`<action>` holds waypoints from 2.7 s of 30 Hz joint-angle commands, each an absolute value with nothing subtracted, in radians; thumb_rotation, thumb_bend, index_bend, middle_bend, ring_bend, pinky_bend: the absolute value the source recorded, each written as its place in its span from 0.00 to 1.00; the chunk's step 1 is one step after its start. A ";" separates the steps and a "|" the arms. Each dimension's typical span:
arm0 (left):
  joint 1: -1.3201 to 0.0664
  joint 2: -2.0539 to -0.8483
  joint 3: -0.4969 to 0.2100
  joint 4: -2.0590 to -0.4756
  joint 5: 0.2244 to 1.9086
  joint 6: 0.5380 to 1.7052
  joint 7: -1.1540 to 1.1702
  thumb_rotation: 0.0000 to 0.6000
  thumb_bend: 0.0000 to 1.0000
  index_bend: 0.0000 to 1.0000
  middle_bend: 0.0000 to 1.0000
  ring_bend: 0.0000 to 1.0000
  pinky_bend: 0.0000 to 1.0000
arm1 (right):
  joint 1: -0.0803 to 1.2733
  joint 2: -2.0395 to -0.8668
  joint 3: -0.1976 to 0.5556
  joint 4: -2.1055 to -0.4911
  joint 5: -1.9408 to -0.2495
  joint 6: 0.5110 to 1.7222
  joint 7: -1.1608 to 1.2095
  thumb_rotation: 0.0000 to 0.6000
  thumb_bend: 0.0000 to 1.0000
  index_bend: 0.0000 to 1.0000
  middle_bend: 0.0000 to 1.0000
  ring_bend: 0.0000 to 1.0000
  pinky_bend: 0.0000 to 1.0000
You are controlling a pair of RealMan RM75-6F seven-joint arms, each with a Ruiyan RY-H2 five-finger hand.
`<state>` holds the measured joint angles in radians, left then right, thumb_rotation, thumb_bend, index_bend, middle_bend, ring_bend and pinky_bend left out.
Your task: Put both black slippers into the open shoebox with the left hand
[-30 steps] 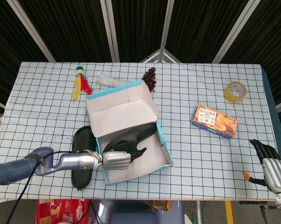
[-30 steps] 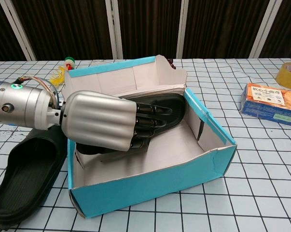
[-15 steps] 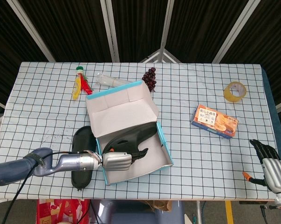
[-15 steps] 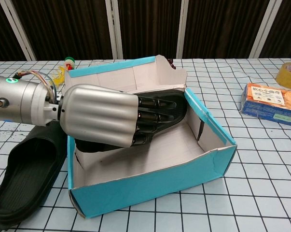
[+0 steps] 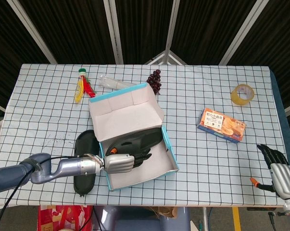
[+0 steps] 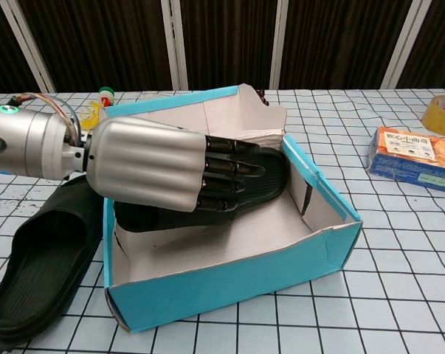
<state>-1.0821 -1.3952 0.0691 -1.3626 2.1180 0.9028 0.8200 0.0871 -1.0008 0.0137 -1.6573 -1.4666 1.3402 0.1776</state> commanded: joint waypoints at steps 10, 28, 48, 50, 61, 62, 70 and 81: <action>-1.061 -1.311 0.041 -1.456 2.086 0.846 0.923 1.00 0.17 0.18 0.12 0.01 0.07 | 0.086 -0.998 0.011 -1.665 -1.470 1.341 0.174 1.00 0.22 0.01 0.07 0.10 0.07; -1.047 -1.380 0.027 -1.413 2.105 0.856 0.965 1.00 0.14 0.18 0.13 0.01 0.07 | 0.089 -0.996 0.012 -1.661 -1.464 1.332 0.181 1.00 0.22 0.01 0.07 0.10 0.07; -1.040 -1.432 0.014 -1.395 2.070 0.802 1.010 1.00 0.13 0.18 0.12 0.00 0.07 | 0.086 -0.997 0.013 -1.662 -1.468 1.339 0.181 1.00 0.22 0.01 0.07 0.09 0.07; -1.034 -1.420 0.010 -1.425 2.057 0.781 1.034 1.00 0.13 0.18 0.13 0.00 0.07 | 0.087 -0.997 0.012 -1.662 -1.469 1.338 0.179 1.00 0.22 0.01 0.07 0.09 0.07; -1.003 -1.394 0.012 -1.532 2.025 0.690 1.155 1.00 0.13 0.18 0.13 0.00 0.07 | 0.088 -0.996 0.010 -1.665 -1.471 1.336 0.175 1.00 0.22 0.01 0.07 0.09 0.07; -1.003 -1.397 0.007 -1.535 2.019 0.680 1.159 1.00 0.13 0.18 0.13 0.00 0.07 | 0.089 -0.996 0.010 -1.665 -1.471 1.335 0.175 1.00 0.22 0.01 0.07 0.10 0.07; -0.999 -1.394 -0.015 -1.565 1.999 0.656 1.184 1.00 0.13 0.18 0.14 0.00 0.07 | 0.088 -0.995 0.010 -1.664 -1.471 1.336 0.179 1.00 0.22 0.01 0.07 0.10 0.07; -0.959 -1.303 -0.024 -1.661 1.986 0.706 1.180 1.00 0.13 0.19 0.16 0.00 0.07 | 0.091 -0.996 0.009 -1.667 -1.470 1.331 0.173 1.00 0.22 0.01 0.07 0.10 0.07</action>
<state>-0.9664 -1.3139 -0.0258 -1.6487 1.9867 0.6976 1.1817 0.0908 -0.9957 0.0093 -1.6673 -1.4704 1.3307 0.1729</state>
